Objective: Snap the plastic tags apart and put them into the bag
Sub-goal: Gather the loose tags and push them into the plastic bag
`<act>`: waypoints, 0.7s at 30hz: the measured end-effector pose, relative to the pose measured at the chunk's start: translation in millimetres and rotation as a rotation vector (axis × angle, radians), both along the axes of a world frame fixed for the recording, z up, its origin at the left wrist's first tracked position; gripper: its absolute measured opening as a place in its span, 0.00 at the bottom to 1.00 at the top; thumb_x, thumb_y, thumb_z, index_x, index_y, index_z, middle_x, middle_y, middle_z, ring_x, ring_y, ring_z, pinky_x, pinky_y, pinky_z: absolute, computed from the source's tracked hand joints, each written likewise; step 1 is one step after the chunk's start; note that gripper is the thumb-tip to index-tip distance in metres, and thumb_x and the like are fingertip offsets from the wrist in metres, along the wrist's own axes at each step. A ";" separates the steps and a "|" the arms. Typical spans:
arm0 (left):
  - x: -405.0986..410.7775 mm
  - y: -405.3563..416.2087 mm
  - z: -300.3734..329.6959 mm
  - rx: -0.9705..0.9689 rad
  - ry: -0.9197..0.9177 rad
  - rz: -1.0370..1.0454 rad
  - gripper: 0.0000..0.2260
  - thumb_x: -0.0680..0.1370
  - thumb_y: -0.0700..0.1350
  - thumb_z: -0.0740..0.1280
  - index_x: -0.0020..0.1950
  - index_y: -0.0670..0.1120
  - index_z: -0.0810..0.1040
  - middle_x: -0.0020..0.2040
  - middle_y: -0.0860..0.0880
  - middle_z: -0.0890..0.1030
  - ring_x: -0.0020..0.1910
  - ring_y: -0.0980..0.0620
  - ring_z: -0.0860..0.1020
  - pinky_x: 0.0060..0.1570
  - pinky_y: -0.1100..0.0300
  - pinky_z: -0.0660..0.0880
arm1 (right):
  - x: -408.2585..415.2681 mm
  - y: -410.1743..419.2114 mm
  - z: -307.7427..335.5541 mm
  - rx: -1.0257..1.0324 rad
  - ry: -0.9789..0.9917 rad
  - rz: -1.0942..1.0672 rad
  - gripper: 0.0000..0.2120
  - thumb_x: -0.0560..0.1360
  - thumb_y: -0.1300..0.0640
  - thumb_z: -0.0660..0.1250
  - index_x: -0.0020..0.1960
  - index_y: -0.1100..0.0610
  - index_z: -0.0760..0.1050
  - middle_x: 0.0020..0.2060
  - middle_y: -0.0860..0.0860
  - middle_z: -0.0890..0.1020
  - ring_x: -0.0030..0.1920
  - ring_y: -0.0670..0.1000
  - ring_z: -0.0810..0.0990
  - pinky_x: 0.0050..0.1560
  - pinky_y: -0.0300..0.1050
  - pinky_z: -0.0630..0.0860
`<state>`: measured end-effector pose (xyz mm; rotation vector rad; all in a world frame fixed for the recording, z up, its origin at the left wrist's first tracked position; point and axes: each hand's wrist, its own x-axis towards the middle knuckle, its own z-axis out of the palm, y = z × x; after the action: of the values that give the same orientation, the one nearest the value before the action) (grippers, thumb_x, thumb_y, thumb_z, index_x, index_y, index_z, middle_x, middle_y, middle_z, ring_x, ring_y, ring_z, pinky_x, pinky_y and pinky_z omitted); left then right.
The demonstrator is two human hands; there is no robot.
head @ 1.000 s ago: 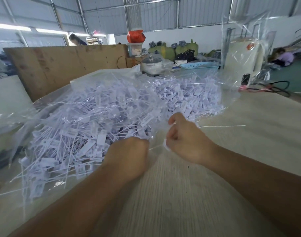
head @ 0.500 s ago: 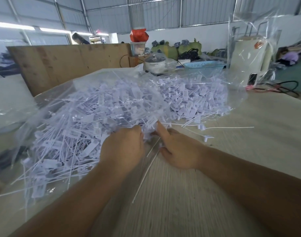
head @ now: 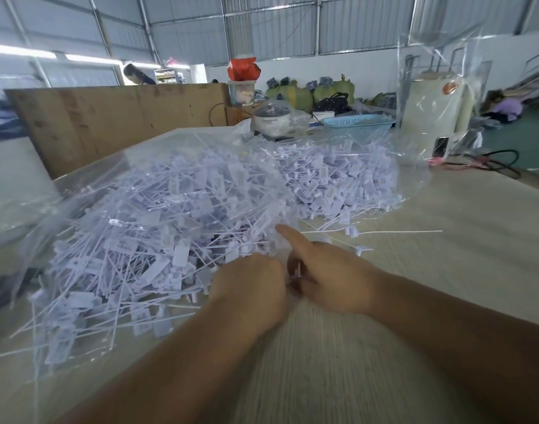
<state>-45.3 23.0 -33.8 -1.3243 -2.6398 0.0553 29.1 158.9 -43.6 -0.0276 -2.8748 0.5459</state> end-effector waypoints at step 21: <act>-4.9 -90.8 40.3 0.417 0.020 -0.174 0.12 0.79 0.55 0.55 0.37 0.53 0.67 0.31 0.56 0.71 0.29 0.59 0.70 0.31 0.57 0.71 | 49.0 -19.6 36.8 0.631 0.220 -0.106 0.11 0.77 0.54 0.66 0.36 0.54 0.72 0.33 0.48 0.77 0.36 0.53 0.78 0.31 0.44 0.71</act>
<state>-50.1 -67.8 6.5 -1.3806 -2.3314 -0.4754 78.1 139.2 -6.8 -0.0182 -2.6745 -0.3657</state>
